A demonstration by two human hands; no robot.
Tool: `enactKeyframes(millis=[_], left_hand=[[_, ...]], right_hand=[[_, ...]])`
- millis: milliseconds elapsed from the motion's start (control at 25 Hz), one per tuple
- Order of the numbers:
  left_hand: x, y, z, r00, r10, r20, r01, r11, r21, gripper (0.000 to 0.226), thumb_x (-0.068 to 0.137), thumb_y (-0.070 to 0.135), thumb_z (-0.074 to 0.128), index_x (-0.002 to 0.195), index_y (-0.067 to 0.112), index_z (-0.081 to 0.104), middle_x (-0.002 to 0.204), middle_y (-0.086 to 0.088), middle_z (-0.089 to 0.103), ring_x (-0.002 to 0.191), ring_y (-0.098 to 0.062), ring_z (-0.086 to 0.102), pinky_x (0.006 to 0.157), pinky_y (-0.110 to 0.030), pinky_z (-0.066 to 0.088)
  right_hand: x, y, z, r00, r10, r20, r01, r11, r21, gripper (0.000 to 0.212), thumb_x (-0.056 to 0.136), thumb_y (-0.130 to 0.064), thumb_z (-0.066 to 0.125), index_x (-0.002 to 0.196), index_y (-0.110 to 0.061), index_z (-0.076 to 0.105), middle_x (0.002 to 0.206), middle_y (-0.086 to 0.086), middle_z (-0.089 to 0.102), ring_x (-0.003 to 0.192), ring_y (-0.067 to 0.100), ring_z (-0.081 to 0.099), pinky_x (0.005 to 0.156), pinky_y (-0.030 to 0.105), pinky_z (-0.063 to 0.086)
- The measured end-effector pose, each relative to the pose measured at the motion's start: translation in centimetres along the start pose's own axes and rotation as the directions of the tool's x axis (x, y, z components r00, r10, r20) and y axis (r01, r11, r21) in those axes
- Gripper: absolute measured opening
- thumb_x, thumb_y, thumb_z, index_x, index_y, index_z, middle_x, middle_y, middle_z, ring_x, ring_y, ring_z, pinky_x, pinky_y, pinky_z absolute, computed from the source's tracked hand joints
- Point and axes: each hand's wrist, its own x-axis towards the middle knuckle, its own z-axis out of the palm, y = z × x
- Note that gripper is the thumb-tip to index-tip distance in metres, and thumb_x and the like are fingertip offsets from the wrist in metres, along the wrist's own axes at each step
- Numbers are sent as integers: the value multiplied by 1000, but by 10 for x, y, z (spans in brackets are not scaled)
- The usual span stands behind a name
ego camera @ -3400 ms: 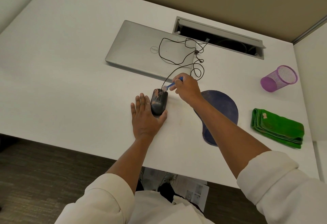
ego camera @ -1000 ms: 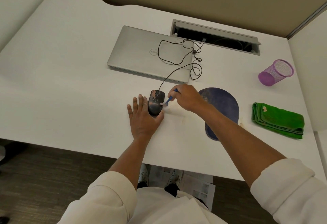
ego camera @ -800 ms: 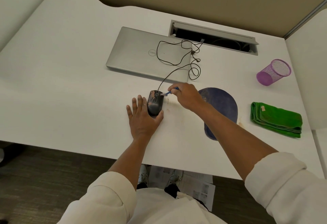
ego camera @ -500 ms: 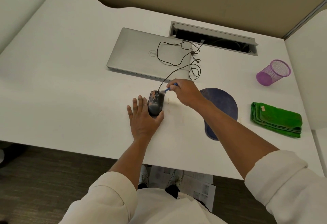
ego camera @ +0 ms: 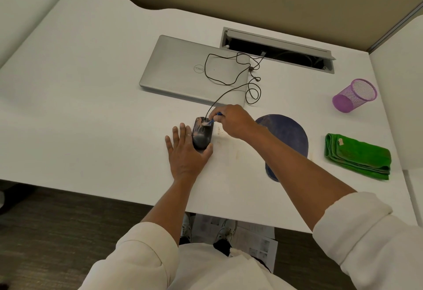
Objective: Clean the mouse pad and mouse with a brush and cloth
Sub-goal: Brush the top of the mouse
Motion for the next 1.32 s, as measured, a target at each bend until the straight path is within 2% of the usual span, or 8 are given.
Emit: enactKeyframes(millis=[120, 360, 520, 680, 840, 1040, 1240, 1320], left_hand=[[0, 1, 0, 1000, -6, -19, 5, 1000, -17, 102, 84, 80, 33, 160, 12, 27, 170, -6, 17, 158, -23, 5, 128, -46, -3], [-2, 0, 0, 1000, 3, -19, -4, 1000, -19, 98, 86, 75, 34, 161, 11, 25, 170, -7, 16, 158, -24, 4, 128, -49, -2], [-1, 1, -2, 1000, -1, -3, 1, 1000, -1, 101, 85, 78, 36, 161, 12, 23, 170, -6, 15, 158, -23, 3, 128, -47, -4], [0, 0, -2, 1000, 0, 10, 0, 1000, -4, 103, 85, 78, 35, 162, 11, 20, 171, -6, 12, 158, -23, 1, 128, -47, -4], [0, 1, -2, 1000, 0, 14, 0, 1000, 4, 103, 85, 79, 35, 162, 13, 18, 171, -6, 12, 158, -24, 0, 128, -48, -4], [-2, 2, -3, 1000, 1, 4, -1, 1000, -8, 101, 86, 77, 35, 162, 11, 20, 171, -6, 13, 158, -24, 1, 128, -47, -4], [-1, 1, -3, 1000, 3, 14, -3, 1000, 3, 103, 85, 79, 35, 162, 12, 19, 171, -5, 12, 158, -24, 0, 127, -47, -6], [-1, 1, -4, 1000, 2, 14, -2, 1000, -3, 103, 85, 79, 35, 162, 12, 19, 171, -6, 13, 158, -24, 1, 127, -47, -5]], right_hand=[[-7, 4, -3, 989, 4, 151, 3, 999, -50, 19, 97, -17, 55, 95, -19, 74, 90, -2, 70, 84, 18, 64, 77, 36, 52], [-17, 13, 0, 992, -16, 128, 8, 998, 62, 22, 97, -16, 53, 96, -20, 75, 86, -7, 69, 69, 6, 57, 64, 25, 42], [-20, 26, -3, 993, 70, -100, -65, 997, 45, 22, 96, -17, 53, 95, -23, 74, 96, -5, 71, 86, 13, 61, 76, 33, 51], [-23, 22, 3, 1000, 11, 7, -12, 990, 141, 23, 96, -13, 53, 94, -19, 75, 95, -3, 71, 80, 8, 60, 72, 26, 48], [-18, 24, 7, 971, 101, -219, -69, 986, 151, 22, 97, -20, 52, 100, -24, 74, 100, -3, 72, 87, 13, 61, 75, 31, 50], [-20, 11, 9, 998, 52, 27, -55, 989, 134, 22, 97, -14, 53, 94, -16, 74, 92, -1, 72, 79, 6, 62, 70, 25, 47], [-19, 15, 0, 984, 130, -122, -101, 971, 217, 24, 98, -16, 51, 105, -17, 75, 98, -5, 68, 85, 8, 58, 71, 21, 45], [-21, 17, 1, 992, 114, -48, -102, 976, 191, 26, 99, -16, 50, 109, -17, 74, 105, -4, 68, 89, 8, 58, 74, 21, 42]])
